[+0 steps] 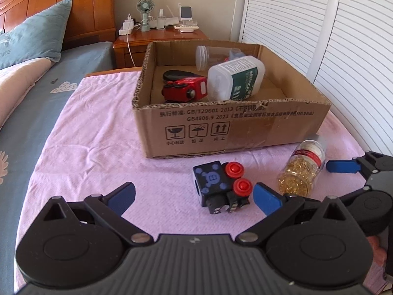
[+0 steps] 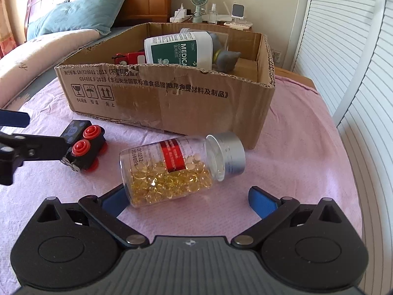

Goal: Organize rigid objects
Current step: 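Close the left tool on the black cube toy while the right holds the capsule bottle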

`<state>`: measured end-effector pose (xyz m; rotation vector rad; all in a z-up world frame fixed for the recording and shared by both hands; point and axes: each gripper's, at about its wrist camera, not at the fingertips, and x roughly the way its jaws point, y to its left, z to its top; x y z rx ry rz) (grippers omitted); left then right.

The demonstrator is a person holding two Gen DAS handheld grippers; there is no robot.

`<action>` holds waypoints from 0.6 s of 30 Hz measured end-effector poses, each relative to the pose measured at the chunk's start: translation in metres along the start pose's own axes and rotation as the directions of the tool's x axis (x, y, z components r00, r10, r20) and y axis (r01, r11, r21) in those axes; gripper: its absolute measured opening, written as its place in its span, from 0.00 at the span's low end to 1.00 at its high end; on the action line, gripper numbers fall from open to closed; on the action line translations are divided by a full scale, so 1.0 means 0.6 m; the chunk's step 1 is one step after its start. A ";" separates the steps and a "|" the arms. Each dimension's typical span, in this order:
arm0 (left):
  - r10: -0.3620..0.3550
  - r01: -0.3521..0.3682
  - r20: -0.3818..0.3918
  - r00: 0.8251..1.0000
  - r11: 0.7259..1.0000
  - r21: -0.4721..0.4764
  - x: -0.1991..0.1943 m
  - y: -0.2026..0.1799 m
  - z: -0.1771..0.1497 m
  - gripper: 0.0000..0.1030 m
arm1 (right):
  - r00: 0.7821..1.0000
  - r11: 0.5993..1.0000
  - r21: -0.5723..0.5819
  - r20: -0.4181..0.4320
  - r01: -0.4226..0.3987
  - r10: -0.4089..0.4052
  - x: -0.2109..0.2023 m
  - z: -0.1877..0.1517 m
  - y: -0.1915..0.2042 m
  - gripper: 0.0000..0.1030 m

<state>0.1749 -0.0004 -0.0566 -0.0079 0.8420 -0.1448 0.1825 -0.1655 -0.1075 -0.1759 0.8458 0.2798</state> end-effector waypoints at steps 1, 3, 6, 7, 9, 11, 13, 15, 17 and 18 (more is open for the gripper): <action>0.006 -0.006 -0.008 1.000 1.000 0.003 0.006 -0.003 0.001 0.99 | 1.000 1.000 0.001 0.001 -0.002 0.002 0.000 -0.001 -0.002 1.00; 0.017 -0.017 -0.017 1.000 1.000 0.008 0.016 -0.007 0.000 0.99 | 1.000 1.000 -0.002 0.004 -0.003 0.003 0.000 -0.003 -0.004 1.00; 0.007 -0.007 -0.021 1.000 1.000 0.001 0.026 -0.011 0.000 0.99 | 1.000 1.000 -0.003 0.010 -0.004 0.004 0.000 -0.003 -0.005 1.00; 0.003 -0.003 -0.022 1.000 1.000 -0.004 0.030 -0.012 0.000 0.99 | 1.000 1.000 -0.003 0.011 -0.005 0.005 0.000 -0.004 -0.005 1.00; -0.004 0.003 -0.028 1.000 1.000 -0.014 0.035 -0.011 -0.002 0.99 | 1.000 1.000 -0.004 0.012 -0.005 0.005 -0.001 -0.004 -0.004 1.00; 0.000 0.000 -0.033 0.999 1.000 -0.020 0.040 -0.009 -0.004 0.99 | 1.000 1.000 -0.003 0.012 -0.005 0.005 -0.001 -0.004 -0.004 1.00; 0.009 -0.009 -0.038 0.999 1.000 -0.024 0.041 -0.003 -0.007 0.99 | 1.000 1.000 -0.004 0.013 -0.005 0.005 -0.001 -0.005 -0.003 1.00; 0.026 -0.027 -0.037 0.999 0.999 -0.029 0.040 0.005 -0.010 0.99 | 1.000 1.000 -0.004 0.013 -0.005 0.005 -0.001 -0.004 -0.004 1.00; 0.054 -0.055 -0.038 0.998 0.998 -0.028 0.039 0.014 -0.014 0.99 | 1.000 1.000 -0.005 0.014 -0.005 0.005 -0.002 -0.005 -0.004 1.00; 0.063 -0.064 -0.041 0.997 0.998 -0.029 0.040 0.018 -0.016 0.99 | 1.000 1.000 -0.005 0.015 -0.005 0.005 -0.002 -0.006 -0.004 1.00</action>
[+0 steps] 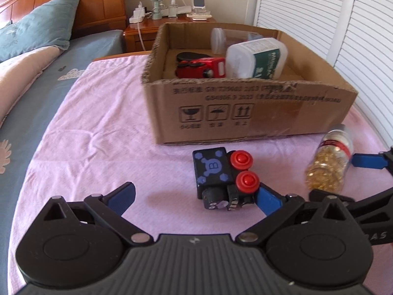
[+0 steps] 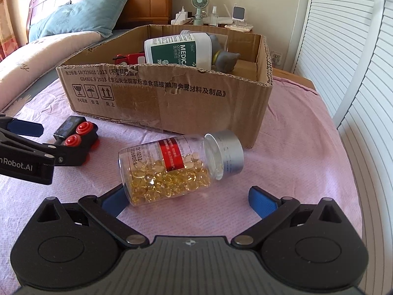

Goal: Organize rigid objects
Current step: 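Close the left tool on the black cube toy while the right holds the capsule bottle, then lift the cube toy with the left tool while the right carries the capsule bottle to the box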

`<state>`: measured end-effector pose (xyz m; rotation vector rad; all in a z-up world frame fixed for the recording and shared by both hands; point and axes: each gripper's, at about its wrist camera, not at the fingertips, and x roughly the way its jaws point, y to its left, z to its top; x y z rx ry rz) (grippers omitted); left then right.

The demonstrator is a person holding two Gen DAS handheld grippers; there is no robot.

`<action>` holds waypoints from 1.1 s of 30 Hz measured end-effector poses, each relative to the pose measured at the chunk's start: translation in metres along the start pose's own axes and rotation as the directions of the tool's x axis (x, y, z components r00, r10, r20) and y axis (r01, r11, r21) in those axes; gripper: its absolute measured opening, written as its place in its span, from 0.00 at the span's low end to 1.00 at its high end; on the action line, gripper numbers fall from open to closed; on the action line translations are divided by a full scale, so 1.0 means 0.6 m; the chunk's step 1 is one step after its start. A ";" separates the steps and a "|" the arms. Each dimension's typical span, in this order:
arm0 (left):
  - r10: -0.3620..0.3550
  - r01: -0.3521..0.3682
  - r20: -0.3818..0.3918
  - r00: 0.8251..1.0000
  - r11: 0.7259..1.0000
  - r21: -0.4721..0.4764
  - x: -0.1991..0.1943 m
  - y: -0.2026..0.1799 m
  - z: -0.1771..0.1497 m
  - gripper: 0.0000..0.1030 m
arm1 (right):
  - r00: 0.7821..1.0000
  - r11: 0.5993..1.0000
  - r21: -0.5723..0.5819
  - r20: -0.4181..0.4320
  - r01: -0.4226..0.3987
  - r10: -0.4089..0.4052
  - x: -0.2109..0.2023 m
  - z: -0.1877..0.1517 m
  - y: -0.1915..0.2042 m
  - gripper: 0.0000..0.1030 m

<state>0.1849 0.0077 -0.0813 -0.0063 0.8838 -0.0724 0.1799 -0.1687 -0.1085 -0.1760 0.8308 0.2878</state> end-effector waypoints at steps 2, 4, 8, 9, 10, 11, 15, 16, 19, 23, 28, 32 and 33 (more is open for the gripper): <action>-0.015 0.015 0.002 1.000 1.000 -0.016 0.002 0.008 -0.004 0.99 | 1.000 1.000 0.000 0.003 0.000 0.000 0.000 -0.001 0.000 1.00; -0.024 0.024 0.013 1.000 1.000 -0.019 0.003 0.009 -0.008 0.99 | 1.000 1.000 0.000 0.005 -0.001 0.001 0.000 -0.001 0.000 1.00; -0.021 0.020 0.042 0.999 1.000 0.015 0.005 -0.003 -0.011 0.94 | 1.000 1.000 -0.002 0.009 -0.002 0.002 0.000 -0.002 0.000 1.00; -0.021 0.020 0.052 0.998 1.000 0.019 0.004 -0.007 -0.012 0.90 | 1.000 1.000 -0.003 0.011 -0.004 0.004 0.000 -0.002 0.000 1.00; -0.019 0.018 0.059 0.998 1.000 0.022 0.004 -0.010 -0.011 0.86 | 1.000 1.000 -0.006 0.012 -0.006 0.006 0.000 -0.002 0.000 1.00; -0.015 0.014 0.063 0.998 1.000 0.019 0.003 -0.013 -0.010 0.80 | 1.000 1.000 -0.010 0.013 -0.009 0.009 0.000 -0.002 -0.001 1.00; -0.033 0.034 0.081 0.996 0.999 -0.005 -0.003 -0.023 -0.007 0.59 | 1.000 0.999 -0.034 0.001 -0.025 0.025 0.001 0.004 -0.003 1.00; -0.032 0.033 0.085 0.996 0.999 -0.009 -0.003 -0.025 -0.006 0.52 | 1.000 0.998 -0.049 0.001 -0.025 0.026 0.000 0.006 -0.002 1.00; -0.033 0.035 0.091 0.995 0.999 -0.020 -0.003 -0.027 -0.005 0.48 | 0.999 0.994 -0.106 0.032 -0.030 0.033 -0.007 0.014 -0.001 1.00; -0.041 0.044 0.097 0.994 0.999 -0.023 0.000 -0.023 -0.003 0.48 | 0.998 0.990 -0.126 0.020 -0.064 0.067 0.001 0.032 -0.006 1.00; -0.054 0.056 0.088 0.995 0.998 -0.021 0.000 -0.019 0.000 0.48 | 0.997 0.984 -0.158 0.006 -0.077 0.079 0.008 0.041 0.005 0.99; -0.064 0.063 0.074 0.995 0.998 0.011 -0.002 -0.015 0.003 0.48 | 0.998 0.986 -0.152 -0.016 -0.069 0.067 0.005 0.049 0.006 0.93; -0.064 0.062 0.069 0.996 0.998 0.030 -0.002 -0.015 0.004 0.48 | 0.997 0.987 -0.144 -0.023 -0.072 0.069 0.005 0.051 0.005 0.93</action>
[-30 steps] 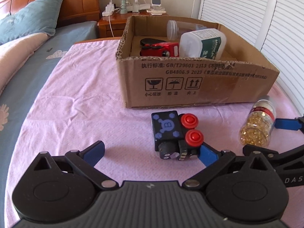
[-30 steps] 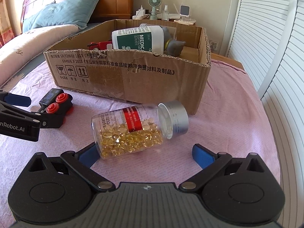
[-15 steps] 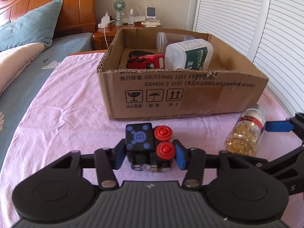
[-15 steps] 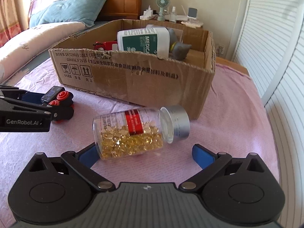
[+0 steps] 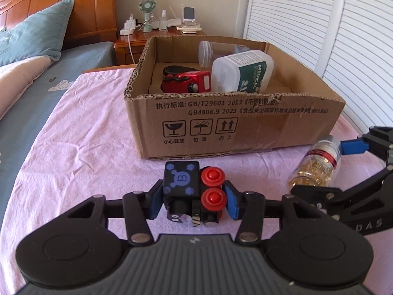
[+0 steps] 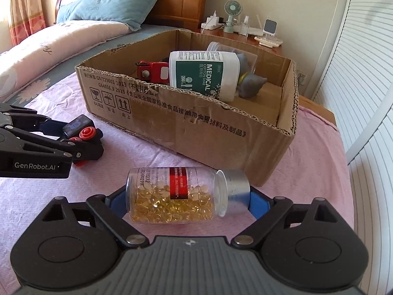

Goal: Organize rigid objects
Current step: 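Lift the cube toy with the left tool while the right carries the capsule bottle to the box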

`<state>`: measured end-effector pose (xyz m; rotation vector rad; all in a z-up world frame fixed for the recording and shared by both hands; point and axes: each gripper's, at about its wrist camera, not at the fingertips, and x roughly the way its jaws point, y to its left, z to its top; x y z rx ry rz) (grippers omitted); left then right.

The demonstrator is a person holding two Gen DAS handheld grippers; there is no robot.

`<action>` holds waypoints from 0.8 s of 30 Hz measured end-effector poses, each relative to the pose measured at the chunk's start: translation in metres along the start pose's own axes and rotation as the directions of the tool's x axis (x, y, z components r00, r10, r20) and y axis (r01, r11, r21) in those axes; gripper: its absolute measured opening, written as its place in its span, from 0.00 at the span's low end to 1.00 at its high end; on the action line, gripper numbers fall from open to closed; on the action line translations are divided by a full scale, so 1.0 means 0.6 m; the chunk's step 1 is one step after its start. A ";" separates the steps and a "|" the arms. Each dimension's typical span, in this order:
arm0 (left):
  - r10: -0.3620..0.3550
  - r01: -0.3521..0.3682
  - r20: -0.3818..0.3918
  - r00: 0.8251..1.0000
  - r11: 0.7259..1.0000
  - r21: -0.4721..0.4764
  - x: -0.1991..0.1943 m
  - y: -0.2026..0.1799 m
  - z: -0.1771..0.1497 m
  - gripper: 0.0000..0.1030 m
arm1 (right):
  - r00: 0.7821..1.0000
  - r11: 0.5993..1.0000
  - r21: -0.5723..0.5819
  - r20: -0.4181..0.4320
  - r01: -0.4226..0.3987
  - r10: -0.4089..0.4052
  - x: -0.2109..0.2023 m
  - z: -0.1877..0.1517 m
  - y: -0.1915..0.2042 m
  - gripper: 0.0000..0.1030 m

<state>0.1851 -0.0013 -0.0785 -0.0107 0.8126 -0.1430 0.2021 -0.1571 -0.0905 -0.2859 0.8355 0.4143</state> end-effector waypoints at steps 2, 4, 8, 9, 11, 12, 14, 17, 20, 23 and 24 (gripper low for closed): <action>-0.003 0.004 -0.008 1.000 0.999 0.040 -0.003 0.000 0.002 0.48 | 1.000 1.000 0.006 -0.009 0.000 0.000 -0.002 0.000 -0.003 0.93; -0.007 0.009 -0.021 1.000 0.997 0.076 -0.006 0.002 0.005 0.48 | 1.000 1.000 0.010 -0.012 -0.010 0.010 -0.007 -0.001 -0.005 0.93; -0.027 0.033 -0.052 0.998 0.993 0.117 -0.019 0.011 0.010 0.48 | 0.999 0.999 0.015 -0.004 -0.039 0.039 -0.031 0.002 -0.010 0.93; -0.031 0.038 -0.058 0.998 0.992 0.124 -0.023 0.014 0.011 0.48 | 0.999 0.999 0.011 0.002 -0.047 0.047 -0.041 0.004 -0.011 0.93; -0.037 0.045 -0.060 0.997 0.989 0.139 -0.033 0.017 0.014 0.48 | 0.998 0.998 0.008 0.026 -0.065 0.065 -0.063 0.010 -0.014 0.93; -0.040 0.048 -0.061 0.997 0.988 0.146 -0.039 0.018 0.016 0.48 | 0.997 0.997 0.009 0.036 -0.075 0.075 -0.074 0.016 -0.017 0.93; -0.051 0.060 -0.064 0.997 0.987 0.148 -0.049 0.021 0.021 0.48 | 0.994 0.995 0.016 0.065 -0.095 0.093 -0.094 0.030 -0.023 0.93; -0.067 0.076 -0.060 0.996 0.985 0.152 -0.066 0.023 0.030 0.48 | 0.987 0.993 0.028 0.118 -0.115 0.111 -0.116 0.057 -0.034 0.93; -0.077 0.082 -0.040 0.996 0.983 0.161 -0.081 0.023 0.041 0.48 | 0.984 0.996 0.016 0.158 -0.087 0.084 -0.117 0.092 -0.043 0.93; -0.083 0.086 -0.021 0.996 0.982 0.171 -0.094 0.023 0.052 0.48 | 0.988 0.999 0.017 0.144 -0.051 0.048 -0.086 0.127 -0.055 0.93; -0.085 0.086 -0.014 0.996 0.981 0.172 -0.098 0.023 0.056 0.48 | 0.991 0.998 0.028 0.126 -0.050 0.046 -0.070 0.137 -0.062 0.93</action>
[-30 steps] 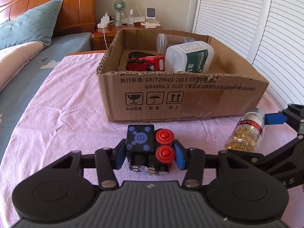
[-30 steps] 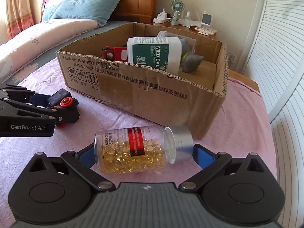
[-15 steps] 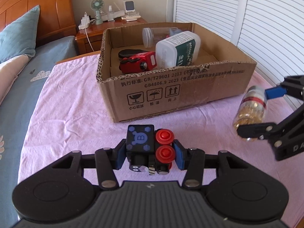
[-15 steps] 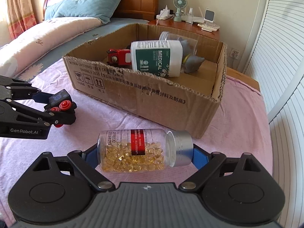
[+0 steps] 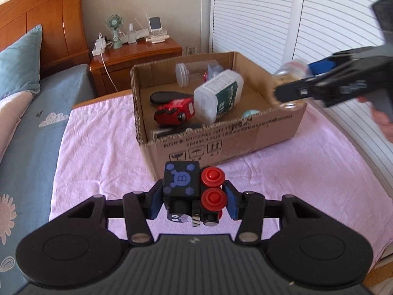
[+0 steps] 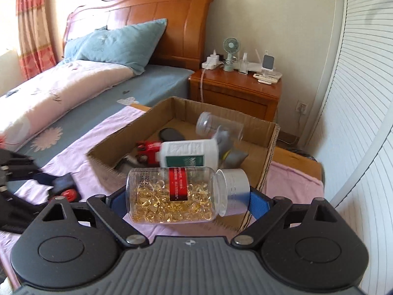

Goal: Organize rigid objects
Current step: 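Lift the cube toy with the left tool while the right carries the capsule bottle to the box, then release the capsule bottle into the box with the right tool while the left drops the cube toy in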

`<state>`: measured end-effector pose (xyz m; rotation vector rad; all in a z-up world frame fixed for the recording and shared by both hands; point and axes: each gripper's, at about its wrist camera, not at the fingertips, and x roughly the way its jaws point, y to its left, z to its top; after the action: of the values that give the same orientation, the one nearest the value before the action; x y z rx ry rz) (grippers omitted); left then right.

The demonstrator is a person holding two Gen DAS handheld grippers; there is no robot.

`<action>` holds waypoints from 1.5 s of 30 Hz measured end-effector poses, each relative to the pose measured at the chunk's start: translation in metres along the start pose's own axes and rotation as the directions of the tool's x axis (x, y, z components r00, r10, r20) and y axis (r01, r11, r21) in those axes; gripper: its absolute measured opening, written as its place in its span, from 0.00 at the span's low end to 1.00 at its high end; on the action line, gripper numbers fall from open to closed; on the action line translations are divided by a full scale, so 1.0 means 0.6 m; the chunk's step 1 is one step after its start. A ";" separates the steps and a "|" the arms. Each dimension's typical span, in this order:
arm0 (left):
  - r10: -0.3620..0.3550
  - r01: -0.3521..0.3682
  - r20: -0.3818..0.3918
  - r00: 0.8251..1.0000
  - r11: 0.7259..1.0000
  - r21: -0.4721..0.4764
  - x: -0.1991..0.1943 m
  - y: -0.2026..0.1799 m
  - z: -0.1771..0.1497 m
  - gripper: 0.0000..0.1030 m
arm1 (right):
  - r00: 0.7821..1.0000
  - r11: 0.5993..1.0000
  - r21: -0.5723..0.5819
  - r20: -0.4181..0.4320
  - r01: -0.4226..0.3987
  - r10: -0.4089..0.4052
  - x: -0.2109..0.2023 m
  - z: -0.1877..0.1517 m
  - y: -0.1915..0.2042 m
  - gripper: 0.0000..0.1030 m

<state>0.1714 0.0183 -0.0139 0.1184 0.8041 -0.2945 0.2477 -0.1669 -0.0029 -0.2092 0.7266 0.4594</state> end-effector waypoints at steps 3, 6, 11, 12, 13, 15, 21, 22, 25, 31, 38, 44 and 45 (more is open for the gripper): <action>-0.001 0.001 0.022 1.000 1.000 0.009 -0.009 0.001 0.009 0.48 | 0.998 1.000 0.005 -0.054 0.030 -0.030 0.046 0.014 -0.012 0.93; 0.001 -0.001 0.036 0.999 1.000 0.014 -0.011 0.005 0.020 0.48 | 0.997 0.999 0.016 -0.075 0.036 -0.035 0.071 0.017 -0.018 0.93; 0.007 -0.009 0.058 0.998 1.000 0.028 -0.011 0.006 0.037 0.48 | 0.993 0.998 0.022 -0.100 0.059 -0.057 0.098 0.017 -0.021 0.93; 0.008 -0.010 0.063 0.998 1.000 0.030 -0.011 0.006 0.041 0.48 | 0.993 0.998 0.026 -0.107 0.060 -0.056 0.104 0.016 -0.023 0.93; 0.009 -0.011 0.067 0.998 0.999 0.031 -0.010 0.006 0.045 0.48 | 0.992 0.998 0.031 -0.112 0.063 -0.059 0.108 0.016 -0.025 0.93; 0.008 -0.010 0.074 0.997 1.000 0.030 -0.010 0.007 0.052 0.48 | 0.992 0.997 0.041 -0.111 0.060 -0.055 0.111 0.014 -0.027 0.93; 0.020 -0.022 0.087 0.996 0.999 0.027 -0.005 0.015 0.087 0.48 | 1.000 0.993 0.114 -0.026 -0.002 0.005 0.071 0.018 -0.039 1.00; 0.021 -0.023 0.089 0.996 0.999 0.027 -0.003 0.016 0.094 0.48 | 1.000 0.992 0.128 -0.019 -0.004 0.006 0.062 0.019 -0.040 1.00; 0.023 -0.025 0.088 0.996 0.999 0.022 0.011 0.021 0.119 0.48 | 1.000 0.986 0.167 -0.014 -0.001 0.003 0.036 0.013 -0.039 1.00; 0.035 -0.035 0.052 0.998 0.999 0.014 0.071 0.026 0.175 0.48 | 1.000 0.982 0.185 0.010 -0.025 0.023 -0.004 -0.014 -0.023 1.00; 0.072 -0.072 -0.001 0.997 0.997 -0.026 0.159 0.035 0.216 0.51 | 1.000 0.987 0.160 0.013 0.006 -0.008 -0.030 -0.036 0.000 1.00; 0.128 -0.127 0.131 0.983 0.992 -0.018 0.117 0.028 0.216 0.98 | 0.999 0.988 0.151 0.012 0.029 -0.031 -0.050 -0.040 0.011 1.00; 0.135 -0.136 0.131 0.982 0.991 -0.008 0.106 0.025 0.216 0.98 | 0.999 0.987 0.157 0.009 0.033 -0.035 -0.051 -0.039 0.012 1.00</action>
<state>0.3070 -0.0089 0.0293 0.1528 0.6620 -0.1720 0.2104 -0.1787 0.0006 -0.0714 0.7432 0.3687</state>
